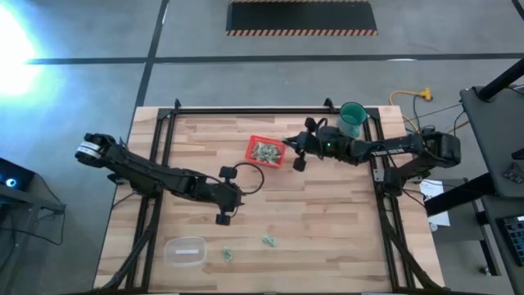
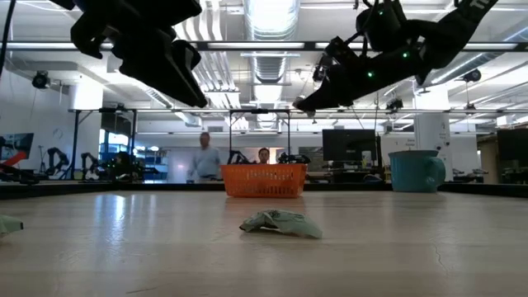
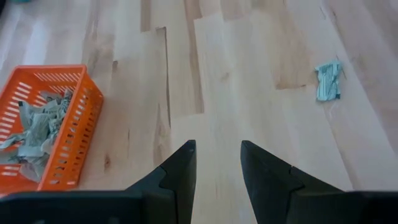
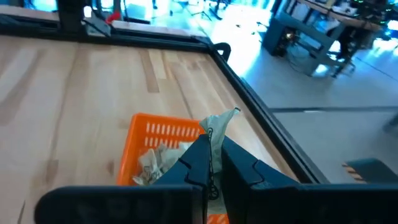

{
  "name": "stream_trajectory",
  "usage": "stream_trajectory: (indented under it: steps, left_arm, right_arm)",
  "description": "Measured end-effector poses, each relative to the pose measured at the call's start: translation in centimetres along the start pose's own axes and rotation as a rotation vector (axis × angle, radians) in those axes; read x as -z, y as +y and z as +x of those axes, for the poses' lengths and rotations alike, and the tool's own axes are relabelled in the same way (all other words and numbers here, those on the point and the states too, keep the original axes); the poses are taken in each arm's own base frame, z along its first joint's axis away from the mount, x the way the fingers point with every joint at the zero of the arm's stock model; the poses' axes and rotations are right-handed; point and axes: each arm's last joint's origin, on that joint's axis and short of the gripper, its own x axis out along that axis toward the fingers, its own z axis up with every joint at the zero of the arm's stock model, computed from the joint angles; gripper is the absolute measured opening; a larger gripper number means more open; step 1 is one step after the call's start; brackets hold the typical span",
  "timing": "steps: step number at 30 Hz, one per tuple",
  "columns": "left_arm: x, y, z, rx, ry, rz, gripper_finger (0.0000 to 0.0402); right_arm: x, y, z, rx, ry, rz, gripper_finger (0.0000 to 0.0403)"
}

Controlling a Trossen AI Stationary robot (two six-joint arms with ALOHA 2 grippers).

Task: Pick and place items into bin
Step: Put the stevia packet into the orange bin

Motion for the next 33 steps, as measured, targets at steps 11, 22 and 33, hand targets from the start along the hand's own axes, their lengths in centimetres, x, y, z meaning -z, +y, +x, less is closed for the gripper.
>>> stream_trajectory:
  steps: [11, 22, 33]
  left_arm:
    - [0.4, -0.5, 1.8, -0.001, 0.036, 0.019, 0.0109]
    - [0.4, -0.5, 1.8, -0.001, 0.043, 0.019, 0.0109]
    - [0.4, -0.5, 1.8, -0.001, 0.043, 0.015, 0.0109]
  right_arm:
    - [3.0, -1.4, 3.7, -0.012, -0.011, -0.005, 0.0018]
    - [4.6, -2.0, 8.0, -0.051, 0.072, 0.06, 0.0018]
    - [4.4, -2.1, 7.7, -0.057, 0.109, 0.068, 0.0096]
